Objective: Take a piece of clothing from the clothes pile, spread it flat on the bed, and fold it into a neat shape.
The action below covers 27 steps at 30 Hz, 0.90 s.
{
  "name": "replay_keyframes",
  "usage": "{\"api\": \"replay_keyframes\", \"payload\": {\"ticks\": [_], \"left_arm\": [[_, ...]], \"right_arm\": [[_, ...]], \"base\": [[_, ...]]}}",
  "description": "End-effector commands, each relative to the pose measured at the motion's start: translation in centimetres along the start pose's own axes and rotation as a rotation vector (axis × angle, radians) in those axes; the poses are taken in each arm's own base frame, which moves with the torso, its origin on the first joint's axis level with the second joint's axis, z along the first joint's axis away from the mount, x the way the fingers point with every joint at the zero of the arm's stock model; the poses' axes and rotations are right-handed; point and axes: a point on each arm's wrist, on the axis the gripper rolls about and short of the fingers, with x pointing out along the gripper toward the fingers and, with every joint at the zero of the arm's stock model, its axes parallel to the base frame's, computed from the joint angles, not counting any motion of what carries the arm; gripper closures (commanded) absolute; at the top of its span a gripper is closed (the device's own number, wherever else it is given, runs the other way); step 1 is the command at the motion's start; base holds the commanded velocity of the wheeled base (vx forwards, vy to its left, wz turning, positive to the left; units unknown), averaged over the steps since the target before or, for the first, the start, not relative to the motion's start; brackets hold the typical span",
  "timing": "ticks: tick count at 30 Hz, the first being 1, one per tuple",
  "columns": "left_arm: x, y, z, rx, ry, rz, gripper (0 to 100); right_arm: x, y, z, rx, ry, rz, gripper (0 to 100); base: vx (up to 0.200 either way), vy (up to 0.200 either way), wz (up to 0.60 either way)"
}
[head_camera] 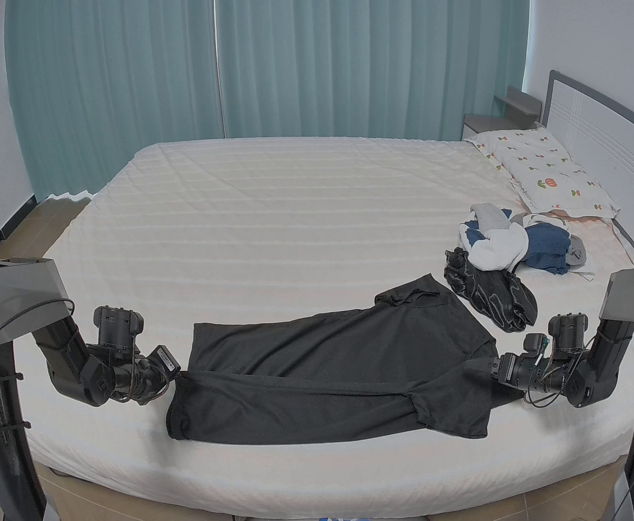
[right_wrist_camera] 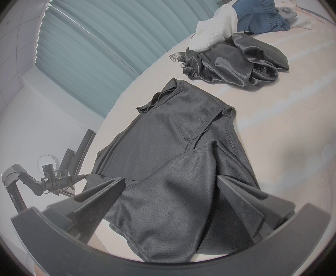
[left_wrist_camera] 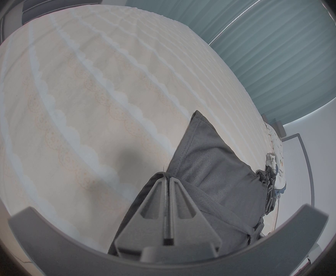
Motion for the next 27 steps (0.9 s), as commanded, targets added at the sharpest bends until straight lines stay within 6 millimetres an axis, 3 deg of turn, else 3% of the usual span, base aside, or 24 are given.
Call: {"api": "replay_keyframes", "payload": {"ticks": [1,8,9,18,27], "left_arm": [[0.0,0.0,0.0,0.0,0.002,0.002,100],[0.0,0.0,0.0,0.0,0.001,0.001,100],[0.1,0.0,0.0,0.0,0.002,0.002,100],[0.1,0.0,0.0,0.0,0.002,0.002,100],[0.1,0.1,-0.1,0.0,0.003,0.003,100]], "right_arm": [[0.3,-0.3,-0.3,-0.001,0.009,-0.004,0],[0.4,-0.5,-0.4,0.002,0.019,-0.009,0],[0.4,-0.5,-0.4,0.002,0.019,-0.009,100],[0.4,-0.7,-0.3,-0.008,0.01,-0.017,100],[0.6,-1.4,1.6,-0.006,-0.055,-0.019,100]], "base": [[0.0,0.0,0.0],[0.0,0.0,0.0],[0.0,0.0,0.0],[0.0,0.0,0.0],[0.0,0.0,0.0]]}}
